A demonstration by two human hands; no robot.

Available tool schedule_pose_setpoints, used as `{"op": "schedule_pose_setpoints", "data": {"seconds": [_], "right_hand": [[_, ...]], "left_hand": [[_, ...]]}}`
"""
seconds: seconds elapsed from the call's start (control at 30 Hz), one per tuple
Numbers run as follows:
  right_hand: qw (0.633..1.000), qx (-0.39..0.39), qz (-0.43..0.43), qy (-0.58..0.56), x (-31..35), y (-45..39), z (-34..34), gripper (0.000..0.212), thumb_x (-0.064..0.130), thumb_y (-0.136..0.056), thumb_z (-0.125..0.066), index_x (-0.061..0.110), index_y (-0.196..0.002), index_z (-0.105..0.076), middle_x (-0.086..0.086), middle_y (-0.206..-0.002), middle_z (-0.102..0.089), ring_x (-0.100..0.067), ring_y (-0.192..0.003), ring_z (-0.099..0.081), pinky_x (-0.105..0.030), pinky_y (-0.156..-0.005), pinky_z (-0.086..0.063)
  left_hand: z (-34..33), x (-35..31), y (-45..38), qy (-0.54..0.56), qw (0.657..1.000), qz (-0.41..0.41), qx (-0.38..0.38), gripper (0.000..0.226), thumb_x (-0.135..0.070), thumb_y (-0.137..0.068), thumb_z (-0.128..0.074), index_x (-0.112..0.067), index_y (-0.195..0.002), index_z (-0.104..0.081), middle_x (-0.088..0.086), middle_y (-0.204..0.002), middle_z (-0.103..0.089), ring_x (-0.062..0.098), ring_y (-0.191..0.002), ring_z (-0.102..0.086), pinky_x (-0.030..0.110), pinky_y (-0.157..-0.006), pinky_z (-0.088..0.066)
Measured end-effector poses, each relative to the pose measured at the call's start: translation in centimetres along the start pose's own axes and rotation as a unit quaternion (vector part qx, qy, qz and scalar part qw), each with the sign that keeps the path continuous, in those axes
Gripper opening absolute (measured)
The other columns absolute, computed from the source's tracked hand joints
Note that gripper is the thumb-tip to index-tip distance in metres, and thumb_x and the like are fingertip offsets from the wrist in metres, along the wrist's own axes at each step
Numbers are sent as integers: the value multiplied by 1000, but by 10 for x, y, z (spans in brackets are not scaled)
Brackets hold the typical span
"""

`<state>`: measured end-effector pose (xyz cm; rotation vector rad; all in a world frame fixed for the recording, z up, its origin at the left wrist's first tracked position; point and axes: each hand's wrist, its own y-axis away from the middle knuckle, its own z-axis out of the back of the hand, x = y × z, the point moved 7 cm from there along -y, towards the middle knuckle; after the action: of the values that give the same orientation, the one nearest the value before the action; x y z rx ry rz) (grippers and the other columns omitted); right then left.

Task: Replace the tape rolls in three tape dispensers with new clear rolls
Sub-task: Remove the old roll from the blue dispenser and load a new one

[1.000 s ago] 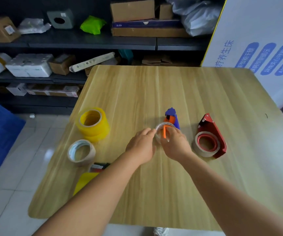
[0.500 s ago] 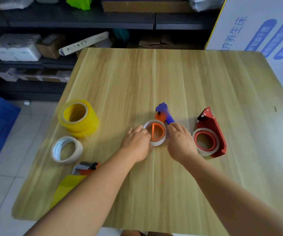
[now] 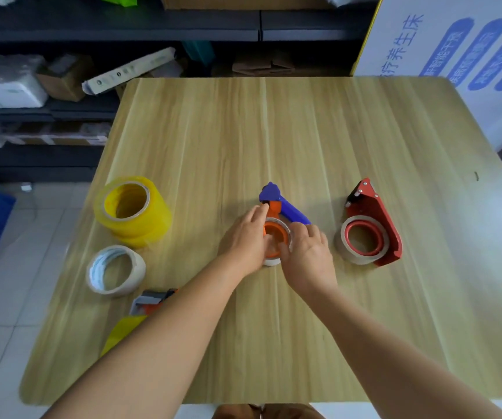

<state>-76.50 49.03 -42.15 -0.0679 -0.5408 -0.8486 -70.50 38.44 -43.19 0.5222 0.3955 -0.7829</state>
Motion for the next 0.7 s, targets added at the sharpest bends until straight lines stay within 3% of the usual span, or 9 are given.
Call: {"op": "schedule_pose_setpoints", "data": {"seconds": [0.1, 0.17, 0.23, 0.37, 0.47, 0.6, 0.7], "right_hand": [[994, 51, -98, -23, -8, 9, -17, 28, 30, -95, -46, 14, -119, -44, -6, -110, -57, -26, -96, -57, -31, -71, -40], [983, 65, -158, -63, -15, 15, -26, 14, 28, -96, -44, 17, -104, -44, -1, -90, -55, -19, -74, -54, -29, -59, -36], [974, 59, -197, -97, -20, 18, -30, 9, 27, -96, -42, 19, -95, -44, 3, -77, -51, -16, -66, -48, -28, -54, -33], [962, 43, -234, -134, -24, 22, -34, 19, 29, -98, -40, 18, -96, -55, 2, -79, -58, -7, -60, -47, -23, -47, -29], [960, 35, -228, -160, -22, 25, -38, 27, 31, -99, -37, 20, -109, -59, 4, -82, -58, -5, -64, -50, -21, -50, -31], [943, 6, -238, -232, -22, 25, -34, 34, 29, -100, -38, 26, -129, -55, -1, -113, -67, -18, -95, -61, -23, -71, -38], [928, -15, -249, -275, -23, 25, -31, 31, 25, -97, -45, 26, -126, -57, -1, -106, -68, -18, -89, -62, -26, -72, -44]], "left_hand": [[-6, 0, -7, 6, 999, 24, 33, 55, -21, -97, -45, -24, -148, -25, 7, -142, -42, 27, -125, -45, 37, -101, -39], [-7, 1, -4, -1, 999, 26, 27, 45, -22, -96, -45, -22, -141, -40, 10, -134, -46, 29, -120, -49, 36, -99, -40], [-9, 6, 1, 5, 999, 42, 19, 34, -23, -96, -47, -17, -128, -54, 10, -130, -47, 28, -114, -52, 32, -94, -40], [-10, 15, 5, 4, 997, 81, -4, 23, -25, -96, -45, -15, -108, -62, 10, -110, -63, 28, -96, -60, 34, -78, -46], [-8, 18, 8, 7, 995, 96, -32, 22, -27, -96, -45, -15, -102, -63, 7, -100, -67, 25, -89, -62, 32, -72, -47], [-8, 21, 10, 37, 991, 116, -57, 15, -25, -95, -50, -17, -96, -63, 4, -95, -67, 19, -78, -59, 29, -65, -43], [-7, 21, 9, 49, 989, 121, -63, 12, -22, -93, -52, -18, -91, -63, 2, -91, -68, 17, -74, -56, 28, -63, -42]]}}
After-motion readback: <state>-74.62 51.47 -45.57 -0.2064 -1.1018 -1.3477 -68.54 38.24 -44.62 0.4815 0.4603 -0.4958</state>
